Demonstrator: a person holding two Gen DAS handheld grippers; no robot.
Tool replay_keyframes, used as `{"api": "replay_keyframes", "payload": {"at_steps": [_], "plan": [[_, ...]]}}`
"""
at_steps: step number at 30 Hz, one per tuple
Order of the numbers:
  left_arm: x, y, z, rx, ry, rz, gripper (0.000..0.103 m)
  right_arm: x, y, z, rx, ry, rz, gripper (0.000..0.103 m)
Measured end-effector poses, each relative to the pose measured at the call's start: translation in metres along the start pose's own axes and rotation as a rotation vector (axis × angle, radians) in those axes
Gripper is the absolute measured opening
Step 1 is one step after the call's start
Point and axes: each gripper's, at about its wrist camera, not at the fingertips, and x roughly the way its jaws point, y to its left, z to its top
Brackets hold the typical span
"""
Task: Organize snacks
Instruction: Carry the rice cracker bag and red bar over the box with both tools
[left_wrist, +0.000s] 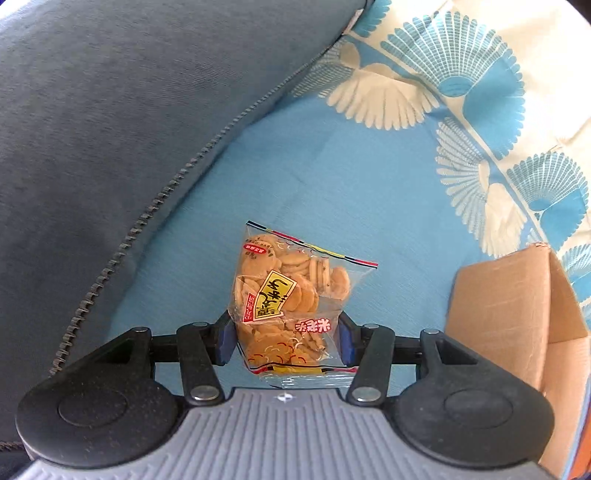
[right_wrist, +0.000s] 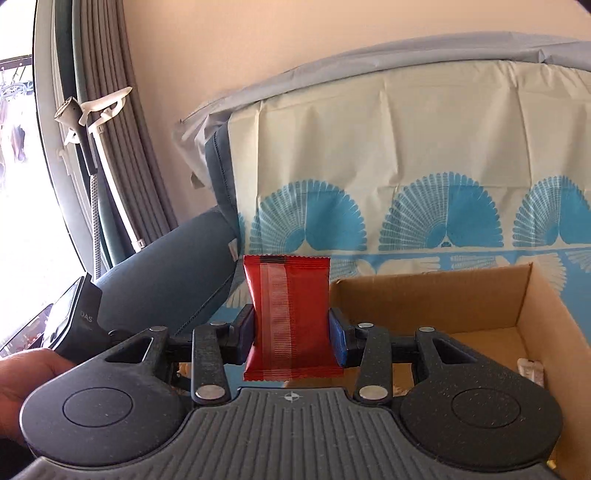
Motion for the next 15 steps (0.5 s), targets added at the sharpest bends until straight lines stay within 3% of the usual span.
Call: {"api": "replay_keyframes", "payload": {"at_steps": [7, 15], "plan": [[0.004, -0.026, -0.005, 0.039, -0.051, -0.03, 0.058, 0.001, -0.025, -0.002, -0.012, -0.006, -0.058, 0.043], [-0.013, -0.072, -0.02, 0.143, -0.202, -0.15, 0.057, -0.012, -0.05, -0.003, -0.008, -0.022, -0.149, 0.043]]}}
